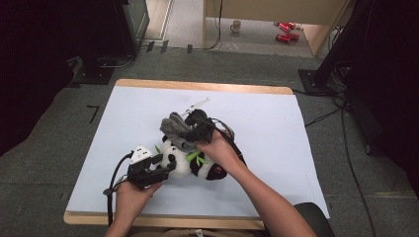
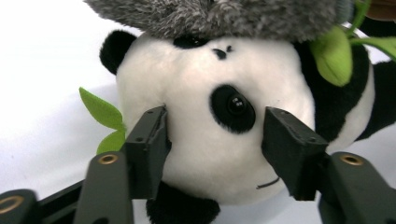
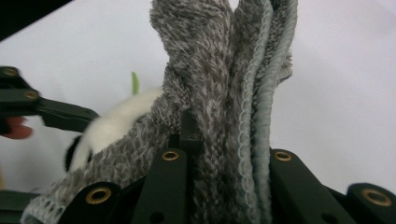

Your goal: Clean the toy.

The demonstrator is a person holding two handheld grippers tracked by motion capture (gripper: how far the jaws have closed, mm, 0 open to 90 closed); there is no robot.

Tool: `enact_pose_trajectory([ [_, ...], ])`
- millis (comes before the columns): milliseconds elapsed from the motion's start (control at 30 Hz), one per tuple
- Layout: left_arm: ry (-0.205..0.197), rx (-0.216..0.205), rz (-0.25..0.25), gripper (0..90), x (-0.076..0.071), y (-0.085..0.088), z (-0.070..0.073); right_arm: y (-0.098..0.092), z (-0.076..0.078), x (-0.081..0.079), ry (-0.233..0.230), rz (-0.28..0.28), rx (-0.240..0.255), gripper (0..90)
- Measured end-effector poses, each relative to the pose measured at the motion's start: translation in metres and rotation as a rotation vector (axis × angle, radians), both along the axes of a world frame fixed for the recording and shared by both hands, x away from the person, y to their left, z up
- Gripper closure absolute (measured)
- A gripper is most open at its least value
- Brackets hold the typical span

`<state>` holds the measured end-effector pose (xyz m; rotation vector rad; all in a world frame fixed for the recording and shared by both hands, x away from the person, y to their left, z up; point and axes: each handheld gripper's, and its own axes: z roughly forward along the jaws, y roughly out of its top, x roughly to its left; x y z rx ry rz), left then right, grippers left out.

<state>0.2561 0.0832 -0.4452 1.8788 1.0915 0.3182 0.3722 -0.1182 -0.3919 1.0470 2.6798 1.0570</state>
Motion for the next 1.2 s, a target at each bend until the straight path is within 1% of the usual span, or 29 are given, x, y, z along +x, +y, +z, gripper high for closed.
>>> enact_pose_trajectory([
  [33,-0.003,0.002,0.000,37.5,0.000,0.000,-0.001,-0.003,-0.001,0.002,-0.003,-0.010,-0.005,77.6],
  [100,0.008,-0.005,0.005,33.8,0.001,0.001,-0.001,-0.008,-0.002,0.004,0.006,-0.021,-0.010,77.6],
  [167,0.014,-0.008,0.004,29.6,0.002,0.002,-0.001,-0.012,-0.002,0.006,-0.001,-0.034,-0.023,77.7],
  [267,0.028,-0.008,-0.012,25.7,0.003,0.003,-0.002,-0.017,-0.004,0.009,-0.007,-0.055,-0.042,77.6],
  [300,0.030,0.000,-0.022,25.1,0.003,0.002,-0.003,-0.019,-0.004,0.011,0.001,-0.064,-0.041,77.6],
  [367,0.006,0.025,-0.040,22.8,0.003,0.000,-0.005,-0.024,-0.007,0.015,0.020,-0.080,-0.021,77.6],
  [433,-0.018,0.034,-0.050,21.0,0.004,-0.002,-0.007,-0.026,-0.008,0.017,0.031,-0.084,-0.014,77.6],
  [500,-0.039,0.027,-0.056,19.7,0.005,-0.003,-0.008,-0.027,-0.008,0.018,0.019,-0.091,-0.030,77.6],
  [533,-0.046,0.026,-0.058,18.7,0.006,-0.003,-0.009,-0.028,-0.008,0.019,0.000,-0.095,-0.049,77.6],
  [567,-0.046,0.025,-0.059,18.2,0.007,-0.003,-0.010,-0.029,-0.009,0.020,-0.008,-0.102,-0.057,77.6],
  [600,-0.035,0.027,-0.061,17.7,0.010,-0.003,-0.012,-0.031,-0.009,0.021,-0.012,-0.105,-0.064,77.6],
  [667,-0.015,0.029,-0.058,16.6,0.013,-0.004,-0.016,-0.035,-0.010,0.024,-0.011,-0.123,-0.062,77.6],
  [700,-0.014,0.021,-0.056,16.5,0.014,-0.004,-0.017,-0.038,-0.011,0.026,-0.002,-0.137,-0.054,77.6],
  [767,-0.020,-0.006,-0.056,16.6,0.019,-0.005,-0.020,-0.040,-0.011,0.027,0.005,-0.149,-0.045,77.6],
  [800,-0.022,-0.017,-0.058,16.5,0.022,-0.004,-0.021,-0.041,-0.012,0.028,0.009,-0.154,-0.032,77.7],
  [867,-0.026,-0.039,-0.065,16.6,0.028,-0.003,-0.023,-0.043,-0.014,0.029,0.007,-0.158,-0.020,77.8],
  [900,-0.024,-0.054,-0.066,16.6,0.030,-0.002,-0.024,-0.044,-0.015,0.030,0.012,-0.165,-0.014,77.8],
  [933,-0.026,-0.059,-0.072,16.6,0.032,-0.002,-0.023,-0.045,-0.016,0.031,0.014,-0.171,-0.013,77.9],
  [1000,-0.040,-0.079,-0.074,16.4,0.034,-0.003,-0.024,-0.046,-0.019,0.034,0.022,-0.174,-0.005,77.9],
  [1033,-0.040,-0.089,-0.072,16.4,0.035,-0.004,-0.025,-0.047,-0.019,0.035,0.023,-0.180,-0.003,78.0],
  [1100,-0.037,-0.106,-0.061,21.1,0.038,-0.004,-0.027,-0.048,-0.020,0.037,0.029,-0.186,0.004,78.0],
  [1133,-0.037,-0.103,-0.058,24.7,0.039,-0.004,-0.028,-0.050,-0.020,0.037,0.035,-0.187,0.011,78.2],
  [1200,-0.039,-0.089,-0.063,33.0,0.040,-0.004,-0.029,-0.056,-0.019,0.040,0.090,-0.184,0.066,78.6],
])
